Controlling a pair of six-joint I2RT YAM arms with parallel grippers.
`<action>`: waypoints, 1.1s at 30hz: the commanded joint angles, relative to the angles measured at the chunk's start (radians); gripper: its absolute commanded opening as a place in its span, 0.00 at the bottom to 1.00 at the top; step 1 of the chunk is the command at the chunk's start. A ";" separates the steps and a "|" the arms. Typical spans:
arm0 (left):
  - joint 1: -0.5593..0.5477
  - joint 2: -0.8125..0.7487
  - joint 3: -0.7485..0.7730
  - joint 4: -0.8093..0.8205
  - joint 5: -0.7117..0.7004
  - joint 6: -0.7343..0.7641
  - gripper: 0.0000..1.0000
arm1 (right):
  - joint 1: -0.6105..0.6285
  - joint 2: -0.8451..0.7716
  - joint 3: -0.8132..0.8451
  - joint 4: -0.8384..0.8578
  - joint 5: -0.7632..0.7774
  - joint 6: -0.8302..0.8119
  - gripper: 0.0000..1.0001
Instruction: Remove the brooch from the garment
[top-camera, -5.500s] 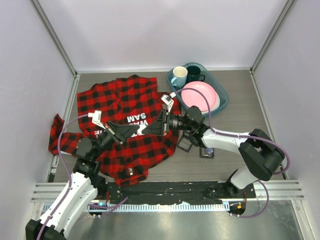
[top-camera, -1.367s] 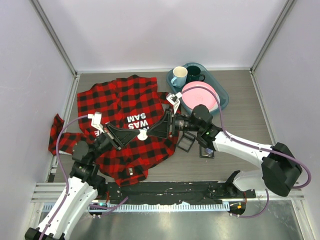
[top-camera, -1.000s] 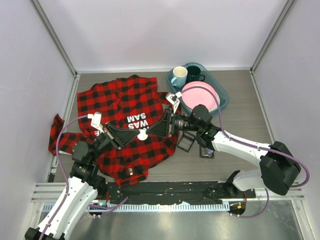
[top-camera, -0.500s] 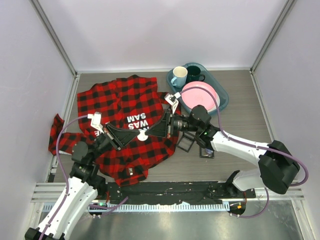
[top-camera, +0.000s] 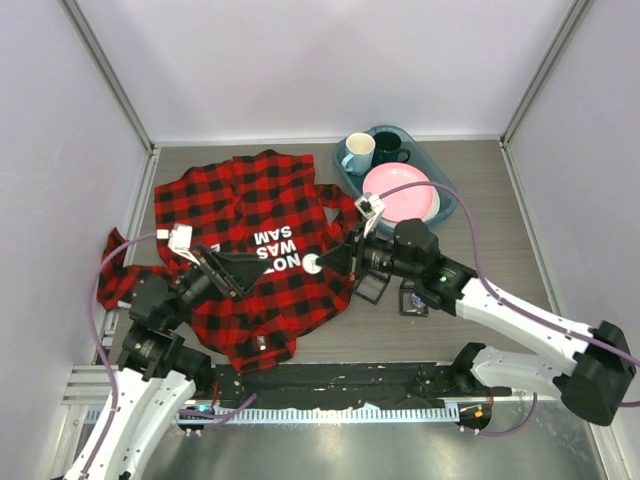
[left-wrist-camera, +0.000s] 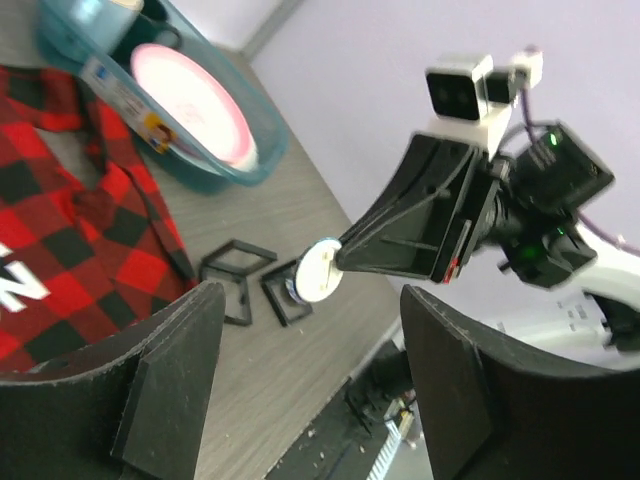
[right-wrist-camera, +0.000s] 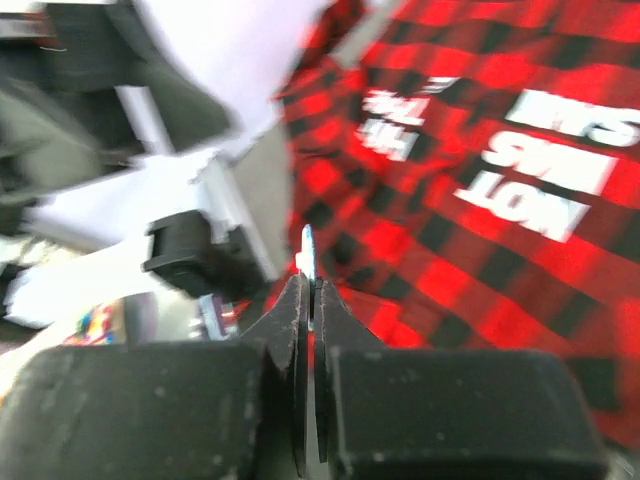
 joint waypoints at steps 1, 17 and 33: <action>-0.003 0.011 0.190 -0.429 -0.260 0.218 0.76 | 0.005 -0.106 0.023 -0.458 0.471 -0.203 0.01; -0.003 0.078 0.222 -0.498 -0.257 0.316 0.81 | 0.272 0.156 0.119 -0.839 1.156 -0.221 0.01; -0.003 0.034 0.185 -0.433 -0.191 0.295 0.82 | 0.312 0.418 0.205 -0.844 1.319 -0.307 0.01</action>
